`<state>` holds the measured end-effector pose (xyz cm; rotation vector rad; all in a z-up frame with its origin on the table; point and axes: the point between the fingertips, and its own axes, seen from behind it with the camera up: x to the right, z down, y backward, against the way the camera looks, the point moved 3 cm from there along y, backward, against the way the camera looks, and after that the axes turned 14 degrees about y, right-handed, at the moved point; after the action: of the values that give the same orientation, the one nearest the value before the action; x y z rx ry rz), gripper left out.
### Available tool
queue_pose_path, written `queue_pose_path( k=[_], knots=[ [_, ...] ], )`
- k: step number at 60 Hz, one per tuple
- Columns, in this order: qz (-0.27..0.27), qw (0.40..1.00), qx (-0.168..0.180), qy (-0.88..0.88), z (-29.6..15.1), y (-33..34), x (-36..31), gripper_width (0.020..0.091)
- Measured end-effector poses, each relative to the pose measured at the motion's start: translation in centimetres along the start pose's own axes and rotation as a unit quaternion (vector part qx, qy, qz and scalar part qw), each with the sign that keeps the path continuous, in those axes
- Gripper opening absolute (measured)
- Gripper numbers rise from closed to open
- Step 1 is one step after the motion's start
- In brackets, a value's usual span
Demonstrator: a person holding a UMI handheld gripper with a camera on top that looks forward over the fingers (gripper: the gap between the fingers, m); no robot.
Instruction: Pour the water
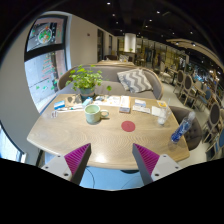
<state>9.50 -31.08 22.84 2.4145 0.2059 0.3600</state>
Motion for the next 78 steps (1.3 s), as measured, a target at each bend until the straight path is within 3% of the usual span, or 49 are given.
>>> queue_pose_path(
  k=[6,18,33,43,56,61,68,78],
  knots=[
    [0.014,1.0,-0.009,-0.018,0.8,-0.1,1.6,0.0852],
    [0.045,0.998,-0.025,-0.044,8.2,-1.5,13.4,0.0851],
    [0.07,0.995,-0.002,-0.07,14.4,-6.0,27.5,0.0854],
    [0.08,0.994,0.024,-0.067,15.0,-11.4,35.6,0.0853],
    [0.079,0.993,0.059,-0.056,13.4,-18.9,40.4,0.0847],
    [0.072,0.993,0.067,-0.057,13.1,-21.1,40.5,0.0784],
    [0.072,0.992,0.076,-0.064,12.9,-22.9,40.6,0.0539],
    [0.078,0.991,0.093,-0.057,12.4,-23.0,40.7,0.0431]
  ],
)
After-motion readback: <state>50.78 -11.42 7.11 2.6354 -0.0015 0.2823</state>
